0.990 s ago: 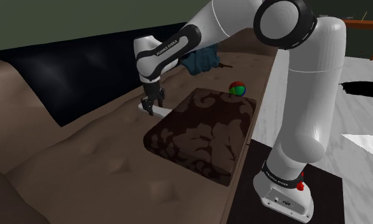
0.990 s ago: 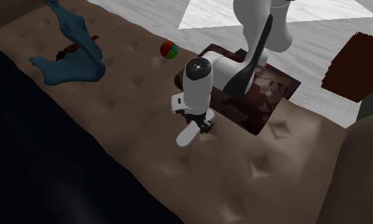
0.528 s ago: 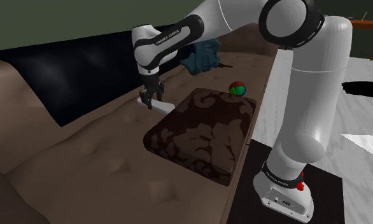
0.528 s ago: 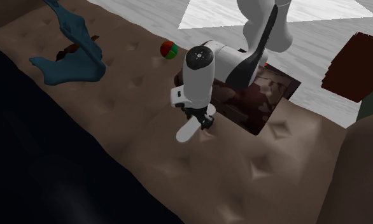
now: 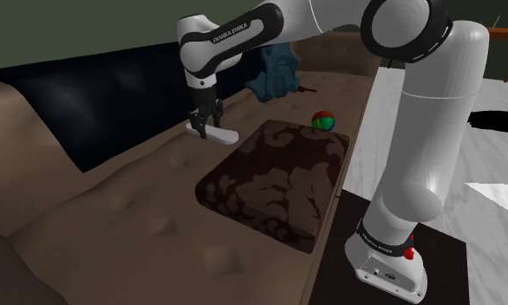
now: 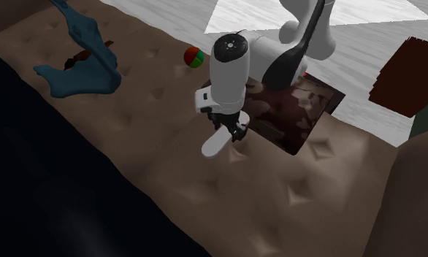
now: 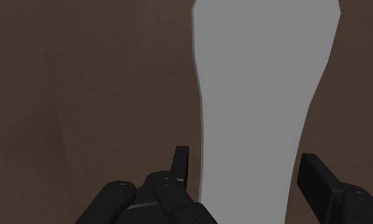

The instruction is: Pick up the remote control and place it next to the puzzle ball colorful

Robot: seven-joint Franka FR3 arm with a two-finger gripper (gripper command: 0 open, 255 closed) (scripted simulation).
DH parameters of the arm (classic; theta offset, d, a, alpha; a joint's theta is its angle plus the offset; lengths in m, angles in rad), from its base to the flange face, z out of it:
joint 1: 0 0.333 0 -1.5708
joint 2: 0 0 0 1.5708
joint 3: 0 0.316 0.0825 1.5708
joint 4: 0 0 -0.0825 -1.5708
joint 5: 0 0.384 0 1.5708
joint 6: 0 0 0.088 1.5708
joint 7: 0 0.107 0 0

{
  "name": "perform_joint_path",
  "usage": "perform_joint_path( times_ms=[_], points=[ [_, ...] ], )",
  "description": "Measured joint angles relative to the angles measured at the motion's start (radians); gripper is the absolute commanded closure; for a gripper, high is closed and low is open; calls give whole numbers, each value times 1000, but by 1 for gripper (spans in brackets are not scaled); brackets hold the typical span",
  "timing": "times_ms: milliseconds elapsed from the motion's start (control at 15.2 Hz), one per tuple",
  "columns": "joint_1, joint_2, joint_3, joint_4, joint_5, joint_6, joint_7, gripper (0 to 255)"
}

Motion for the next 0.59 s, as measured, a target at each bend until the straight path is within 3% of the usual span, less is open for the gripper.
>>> perform_joint_path(
  times_ms=[594],
  points=[
    [-2, -18, -1, 100, 4, -117, -8, 255]
  ],
)
